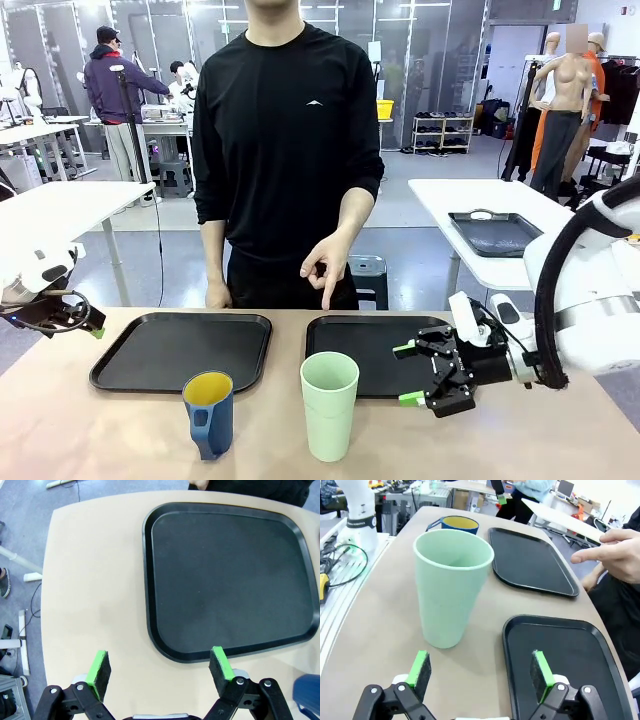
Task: Sort and store the cups by type.
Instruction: Pick up the Reusable plastic cup.
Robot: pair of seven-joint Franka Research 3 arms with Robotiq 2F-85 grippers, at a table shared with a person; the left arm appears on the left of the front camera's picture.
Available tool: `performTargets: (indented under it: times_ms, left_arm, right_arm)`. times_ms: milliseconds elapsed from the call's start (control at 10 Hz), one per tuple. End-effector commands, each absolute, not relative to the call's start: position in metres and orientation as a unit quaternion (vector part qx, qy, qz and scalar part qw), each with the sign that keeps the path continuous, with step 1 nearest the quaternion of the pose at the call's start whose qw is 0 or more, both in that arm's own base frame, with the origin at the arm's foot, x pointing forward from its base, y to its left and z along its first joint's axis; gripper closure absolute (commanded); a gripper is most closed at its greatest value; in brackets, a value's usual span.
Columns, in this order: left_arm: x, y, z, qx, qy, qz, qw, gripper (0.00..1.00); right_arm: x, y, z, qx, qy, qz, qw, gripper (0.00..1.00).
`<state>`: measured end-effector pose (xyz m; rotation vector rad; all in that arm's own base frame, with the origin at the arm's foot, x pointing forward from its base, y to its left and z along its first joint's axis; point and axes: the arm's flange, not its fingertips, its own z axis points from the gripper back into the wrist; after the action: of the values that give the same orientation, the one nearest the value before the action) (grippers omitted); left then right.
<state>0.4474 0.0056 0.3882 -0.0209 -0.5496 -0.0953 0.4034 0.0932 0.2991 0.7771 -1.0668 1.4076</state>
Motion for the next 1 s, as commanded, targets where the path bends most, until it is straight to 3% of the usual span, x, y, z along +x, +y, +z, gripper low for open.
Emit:
performTargets:
  times_ms: [0, 400, 500, 900]
  left_arm:
    - [0.448, 0.007, 0.388, -0.011, -0.271, -0.045, 0.961, 0.00]
    - [0.448, 0.007, 0.388, -0.011, -0.271, -0.045, 0.961, 0.00]
    - [0.448, 0.007, 0.388, -0.011, -0.271, -0.045, 0.961, 0.00]
    - [0.448, 0.007, 0.388, -0.011, -0.271, -0.045, 0.961, 0.00]
  right_arm:
    - [0.420, 0.090, 0.287, 0.321, -0.457, 0.617, 0.554, 0.00]
    - [0.411, 0.092, 0.301, 0.329, -0.453, 0.603, 0.568, 0.00]
    - [0.415, 0.095, 0.297, 0.337, -0.423, 0.605, 0.584, 0.00]
    - [0.425, 0.130, 0.280, 0.395, -0.424, 0.611, 0.540, 0.00]
